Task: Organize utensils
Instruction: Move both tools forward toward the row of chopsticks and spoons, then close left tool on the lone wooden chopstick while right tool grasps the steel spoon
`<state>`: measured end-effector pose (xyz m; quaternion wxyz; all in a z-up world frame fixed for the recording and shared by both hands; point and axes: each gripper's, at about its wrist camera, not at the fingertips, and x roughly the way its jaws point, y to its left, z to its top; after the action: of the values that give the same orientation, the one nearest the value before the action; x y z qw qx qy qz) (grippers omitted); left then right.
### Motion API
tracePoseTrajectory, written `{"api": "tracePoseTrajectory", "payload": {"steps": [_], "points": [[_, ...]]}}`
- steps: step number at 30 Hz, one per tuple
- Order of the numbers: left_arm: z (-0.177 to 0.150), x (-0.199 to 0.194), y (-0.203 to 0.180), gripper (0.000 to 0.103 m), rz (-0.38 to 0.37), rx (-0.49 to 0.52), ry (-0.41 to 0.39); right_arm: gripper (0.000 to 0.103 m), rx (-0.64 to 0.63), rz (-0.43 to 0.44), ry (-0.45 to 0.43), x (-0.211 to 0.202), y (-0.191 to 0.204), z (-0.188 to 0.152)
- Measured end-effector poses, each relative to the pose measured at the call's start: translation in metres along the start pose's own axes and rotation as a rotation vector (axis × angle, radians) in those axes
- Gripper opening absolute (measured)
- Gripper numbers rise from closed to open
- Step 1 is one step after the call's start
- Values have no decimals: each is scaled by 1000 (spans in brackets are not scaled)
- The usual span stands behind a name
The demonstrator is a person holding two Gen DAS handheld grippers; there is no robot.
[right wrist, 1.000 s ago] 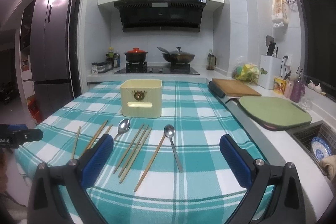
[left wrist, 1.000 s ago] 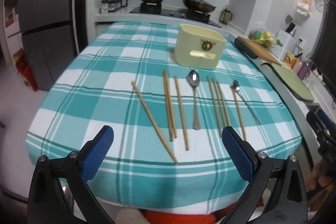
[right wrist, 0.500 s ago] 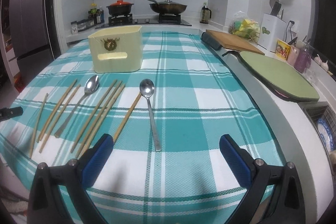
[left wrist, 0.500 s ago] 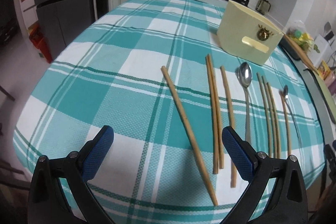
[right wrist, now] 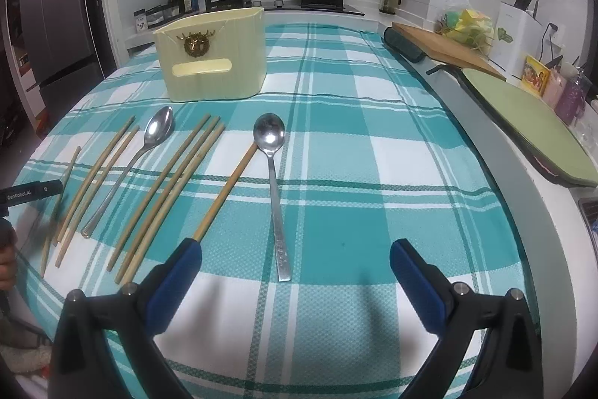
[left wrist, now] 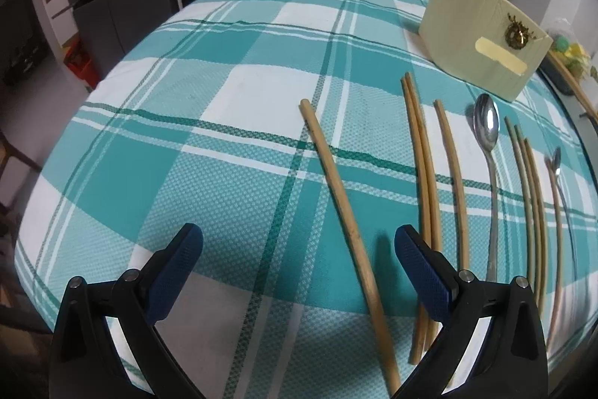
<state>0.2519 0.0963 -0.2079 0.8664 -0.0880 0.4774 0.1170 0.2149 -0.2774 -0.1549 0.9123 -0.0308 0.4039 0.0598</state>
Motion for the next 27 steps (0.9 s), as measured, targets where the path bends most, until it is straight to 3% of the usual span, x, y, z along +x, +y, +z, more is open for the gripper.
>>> {"api": "tracePoseTrajectory", "payload": {"steps": [5, 9, 22, 27], "points": [[-3, 6, 1, 103, 38, 50, 2, 101, -26, -1, 19, 7, -1, 7], [1, 8, 10, 103, 22, 74, 5, 86, -30, 54, 87, 24, -5, 18], [15, 18, 19, 103, -55, 200, 77, 85, -58, 75, 203, 67, 5, 7], [16, 20, 22, 103, -69, 219, 86, 86, -63, 71, 182, 67, 5, 5]]}}
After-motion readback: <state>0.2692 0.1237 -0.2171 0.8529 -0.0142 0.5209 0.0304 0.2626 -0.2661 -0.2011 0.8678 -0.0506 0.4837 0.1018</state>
